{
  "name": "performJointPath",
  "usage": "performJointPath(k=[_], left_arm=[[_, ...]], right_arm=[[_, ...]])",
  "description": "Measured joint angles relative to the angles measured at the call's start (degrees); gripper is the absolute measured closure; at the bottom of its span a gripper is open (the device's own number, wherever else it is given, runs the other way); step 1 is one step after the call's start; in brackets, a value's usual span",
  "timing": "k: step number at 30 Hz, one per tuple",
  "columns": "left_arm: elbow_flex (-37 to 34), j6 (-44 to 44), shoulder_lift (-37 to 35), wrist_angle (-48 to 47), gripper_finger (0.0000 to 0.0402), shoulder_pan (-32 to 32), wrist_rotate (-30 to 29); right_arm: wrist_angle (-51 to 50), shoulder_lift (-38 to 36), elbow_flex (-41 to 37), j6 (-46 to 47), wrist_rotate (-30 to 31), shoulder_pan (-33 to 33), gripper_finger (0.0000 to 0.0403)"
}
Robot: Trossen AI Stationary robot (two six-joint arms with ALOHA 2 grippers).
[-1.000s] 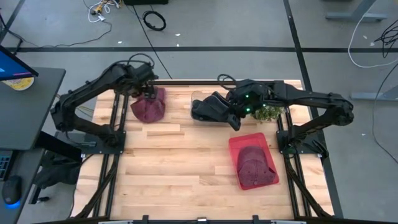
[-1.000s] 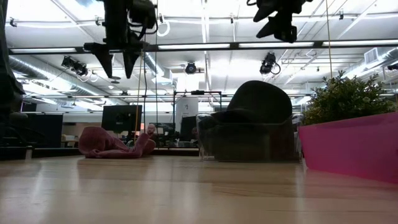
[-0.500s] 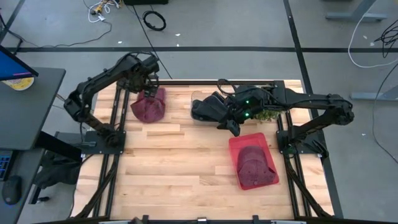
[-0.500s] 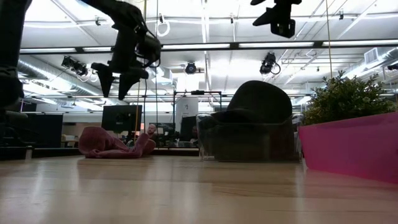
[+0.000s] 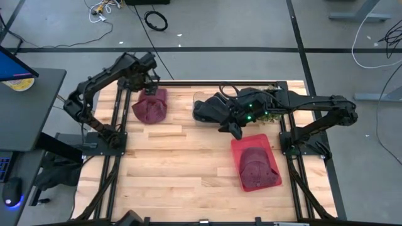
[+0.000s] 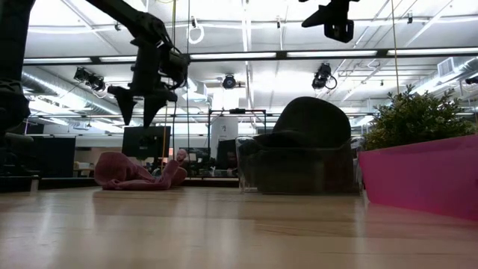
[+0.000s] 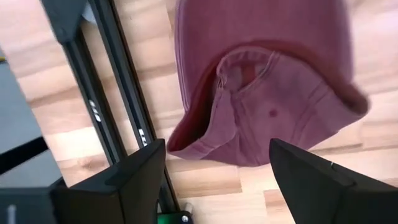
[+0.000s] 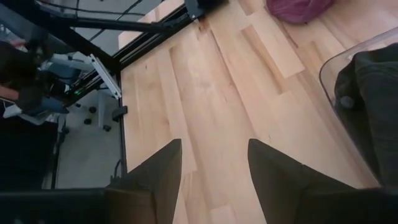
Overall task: Pick & Place hat
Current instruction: Put the red cap into the red bin
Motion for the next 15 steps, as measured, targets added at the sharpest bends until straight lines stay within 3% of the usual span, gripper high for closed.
performJointPath(k=[15], left_arm=[[-21.49, 3.09, -0.15, 15.10, 0.0110, 4.03, 1.98]], right_arm=[[2.02, 0.02, 0.02, 2.12, 0.72, 0.00, 0.0216]])
